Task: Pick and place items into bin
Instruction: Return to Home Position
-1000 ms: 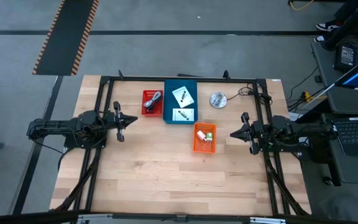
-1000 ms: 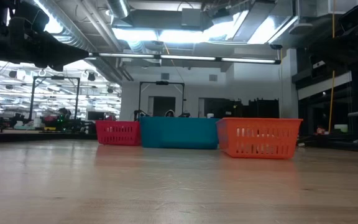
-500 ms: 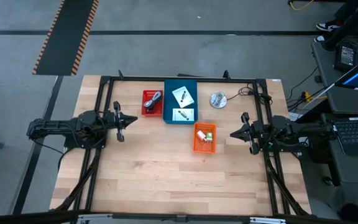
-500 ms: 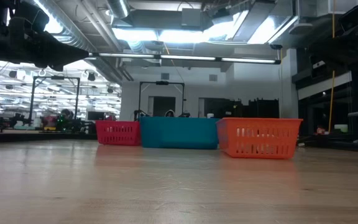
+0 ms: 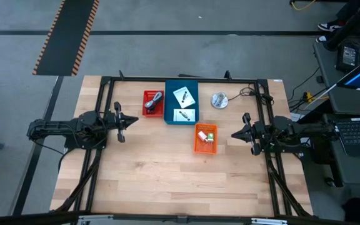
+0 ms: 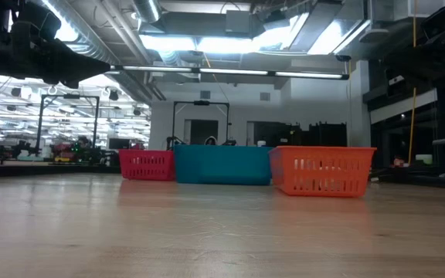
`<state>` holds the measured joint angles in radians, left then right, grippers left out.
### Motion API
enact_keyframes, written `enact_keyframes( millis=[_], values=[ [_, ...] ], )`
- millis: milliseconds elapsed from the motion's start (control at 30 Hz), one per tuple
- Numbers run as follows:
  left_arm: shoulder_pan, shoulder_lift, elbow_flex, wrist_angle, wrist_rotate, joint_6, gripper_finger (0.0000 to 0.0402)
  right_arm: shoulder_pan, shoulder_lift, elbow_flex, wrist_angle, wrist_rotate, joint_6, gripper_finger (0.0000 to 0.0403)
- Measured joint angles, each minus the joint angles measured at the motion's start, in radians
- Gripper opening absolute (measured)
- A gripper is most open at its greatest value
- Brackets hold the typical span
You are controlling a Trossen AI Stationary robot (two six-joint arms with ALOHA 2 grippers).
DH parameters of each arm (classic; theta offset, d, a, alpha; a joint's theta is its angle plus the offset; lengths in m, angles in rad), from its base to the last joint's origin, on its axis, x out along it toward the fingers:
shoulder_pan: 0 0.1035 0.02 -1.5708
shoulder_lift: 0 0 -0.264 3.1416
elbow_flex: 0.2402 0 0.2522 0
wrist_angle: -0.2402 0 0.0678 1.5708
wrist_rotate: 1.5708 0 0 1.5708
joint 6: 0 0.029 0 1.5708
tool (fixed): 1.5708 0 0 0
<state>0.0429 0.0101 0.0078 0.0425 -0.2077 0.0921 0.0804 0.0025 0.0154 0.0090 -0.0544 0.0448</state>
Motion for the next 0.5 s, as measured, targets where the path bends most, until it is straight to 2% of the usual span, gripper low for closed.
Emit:
enact_keyframes(
  millis=[500],
  values=[
    [0.0,0.0,0.0,0.0,0.0,0.0,0.0004,0.0,0.0,0.0,0.0,0.0,0.0,0.0]
  ],
)
